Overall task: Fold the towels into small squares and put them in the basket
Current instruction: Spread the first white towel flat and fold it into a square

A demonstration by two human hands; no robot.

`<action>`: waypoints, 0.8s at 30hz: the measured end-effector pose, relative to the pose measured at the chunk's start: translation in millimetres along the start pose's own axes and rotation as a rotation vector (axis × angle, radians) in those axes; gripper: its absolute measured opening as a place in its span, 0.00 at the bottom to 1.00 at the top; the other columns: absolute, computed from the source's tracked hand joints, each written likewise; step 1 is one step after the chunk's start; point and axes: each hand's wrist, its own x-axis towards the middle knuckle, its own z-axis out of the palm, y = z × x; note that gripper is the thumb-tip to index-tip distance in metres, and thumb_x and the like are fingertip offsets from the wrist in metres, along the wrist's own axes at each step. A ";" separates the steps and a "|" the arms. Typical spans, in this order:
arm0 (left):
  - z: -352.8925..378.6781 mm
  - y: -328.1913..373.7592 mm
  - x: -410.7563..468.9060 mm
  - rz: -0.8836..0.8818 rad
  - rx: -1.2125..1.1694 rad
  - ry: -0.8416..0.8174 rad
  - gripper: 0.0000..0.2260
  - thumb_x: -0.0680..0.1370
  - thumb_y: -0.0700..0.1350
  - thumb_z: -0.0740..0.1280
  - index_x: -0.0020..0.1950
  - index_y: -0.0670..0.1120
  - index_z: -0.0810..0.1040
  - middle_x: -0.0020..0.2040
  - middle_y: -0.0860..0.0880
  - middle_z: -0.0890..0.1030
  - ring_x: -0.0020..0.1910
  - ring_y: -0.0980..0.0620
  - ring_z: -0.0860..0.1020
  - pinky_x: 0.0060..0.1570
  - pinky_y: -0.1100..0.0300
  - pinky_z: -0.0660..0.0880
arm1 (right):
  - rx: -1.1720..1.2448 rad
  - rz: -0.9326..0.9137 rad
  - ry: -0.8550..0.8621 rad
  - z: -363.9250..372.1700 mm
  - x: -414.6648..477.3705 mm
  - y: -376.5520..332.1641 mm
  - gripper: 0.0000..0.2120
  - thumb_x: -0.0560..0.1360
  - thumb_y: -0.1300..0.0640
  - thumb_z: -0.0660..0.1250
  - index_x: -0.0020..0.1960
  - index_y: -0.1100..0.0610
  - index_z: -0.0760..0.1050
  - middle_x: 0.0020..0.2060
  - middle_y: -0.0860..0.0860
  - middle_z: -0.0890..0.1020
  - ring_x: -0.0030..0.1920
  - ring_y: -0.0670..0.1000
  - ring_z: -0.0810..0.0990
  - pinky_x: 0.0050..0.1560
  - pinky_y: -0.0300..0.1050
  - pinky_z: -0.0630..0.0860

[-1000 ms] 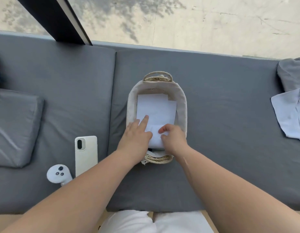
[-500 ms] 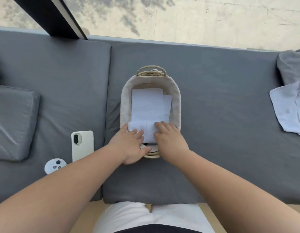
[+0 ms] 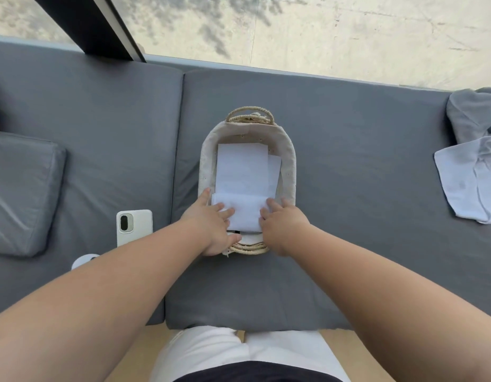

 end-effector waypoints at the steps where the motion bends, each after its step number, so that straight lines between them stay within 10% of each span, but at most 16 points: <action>1: -2.5 -0.2 -2.7 0.004 0.009 0.010 0.34 0.81 0.65 0.37 0.81 0.50 0.59 0.82 0.52 0.47 0.81 0.50 0.46 0.74 0.36 0.33 | -0.034 -0.034 0.011 -4.4 -0.7 1.0 0.23 0.81 0.53 0.56 0.75 0.55 0.68 0.75 0.56 0.65 0.79 0.60 0.50 0.77 0.58 0.52; 7: 3.5 -8.5 -17.1 -0.016 0.125 0.069 0.37 0.78 0.70 0.35 0.81 0.53 0.56 0.82 0.49 0.49 0.81 0.47 0.47 0.72 0.35 0.31 | -0.011 -0.189 0.090 3.6 -0.7 10.4 0.22 0.79 0.56 0.60 0.72 0.59 0.71 0.77 0.57 0.56 0.75 0.55 0.59 0.75 0.51 0.61; 15: -2.8 0.7 4.3 -0.116 0.174 -0.056 0.33 0.79 0.67 0.36 0.81 0.55 0.51 0.82 0.51 0.46 0.81 0.43 0.43 0.68 0.30 0.28 | -0.014 -0.093 -0.146 10.4 15.6 10.4 0.32 0.82 0.50 0.48 0.82 0.55 0.40 0.81 0.50 0.38 0.81 0.50 0.38 0.78 0.62 0.35; 24: 0.3 4.8 -24.2 -0.075 0.081 0.147 0.28 0.83 0.61 0.40 0.80 0.53 0.58 0.82 0.49 0.50 0.81 0.46 0.44 0.72 0.32 0.32 | -0.068 -0.065 -0.035 3.7 -26.0 15.4 0.31 0.81 0.53 0.57 0.82 0.55 0.52 0.82 0.53 0.45 0.81 0.56 0.39 0.77 0.67 0.35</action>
